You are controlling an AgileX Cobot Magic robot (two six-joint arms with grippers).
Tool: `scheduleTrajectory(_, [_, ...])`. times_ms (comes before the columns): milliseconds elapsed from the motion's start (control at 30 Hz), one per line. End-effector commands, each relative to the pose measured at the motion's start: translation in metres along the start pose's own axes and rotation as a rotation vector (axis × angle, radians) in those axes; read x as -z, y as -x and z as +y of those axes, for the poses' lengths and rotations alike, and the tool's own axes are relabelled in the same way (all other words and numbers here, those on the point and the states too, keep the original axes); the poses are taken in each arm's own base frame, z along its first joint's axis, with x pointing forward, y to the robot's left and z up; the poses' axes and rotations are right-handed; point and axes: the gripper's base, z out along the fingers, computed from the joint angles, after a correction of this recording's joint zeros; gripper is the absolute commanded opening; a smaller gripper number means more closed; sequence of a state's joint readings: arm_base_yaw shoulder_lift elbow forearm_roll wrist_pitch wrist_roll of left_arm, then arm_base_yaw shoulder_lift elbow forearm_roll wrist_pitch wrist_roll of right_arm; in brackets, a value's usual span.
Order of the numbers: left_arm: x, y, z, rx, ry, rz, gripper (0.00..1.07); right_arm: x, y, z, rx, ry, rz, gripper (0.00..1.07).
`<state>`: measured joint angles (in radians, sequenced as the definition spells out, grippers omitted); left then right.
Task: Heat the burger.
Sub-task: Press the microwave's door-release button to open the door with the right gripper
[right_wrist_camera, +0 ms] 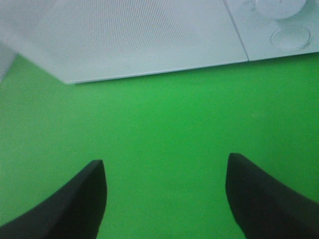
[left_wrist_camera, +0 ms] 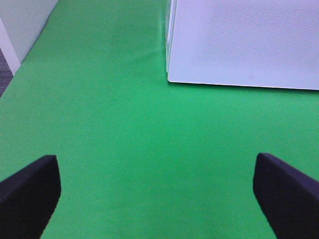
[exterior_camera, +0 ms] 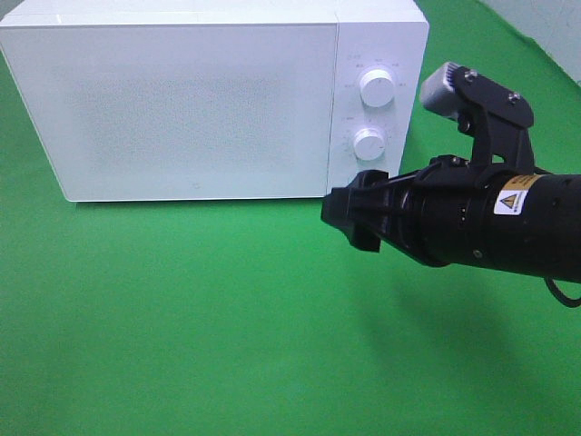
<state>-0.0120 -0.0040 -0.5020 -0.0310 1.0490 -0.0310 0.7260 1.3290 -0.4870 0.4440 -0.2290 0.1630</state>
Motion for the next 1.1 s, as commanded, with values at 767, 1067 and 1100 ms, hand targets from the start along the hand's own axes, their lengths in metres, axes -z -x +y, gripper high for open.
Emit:
scheduleTrajectory(767, [0.003, -0.001, 0.000, 0.000, 0.000, -0.029, 0.97, 0.125, 0.029, 0.017, 0.500, -0.056, 0.306, 0.82])
scheduleTrajectory(1067, [0.003, -0.001, 0.000, 0.000, 0.000, -0.029, 0.97, 0.184, 0.033, -0.014, 0.365, -0.217, 0.136, 0.80])
scheduleTrajectory(1100, [0.003, -0.001, 0.000, 0.000, 0.000, -0.029, 0.97, 0.198, 0.033, -0.022, 0.334, -0.262, 0.083, 0.80])
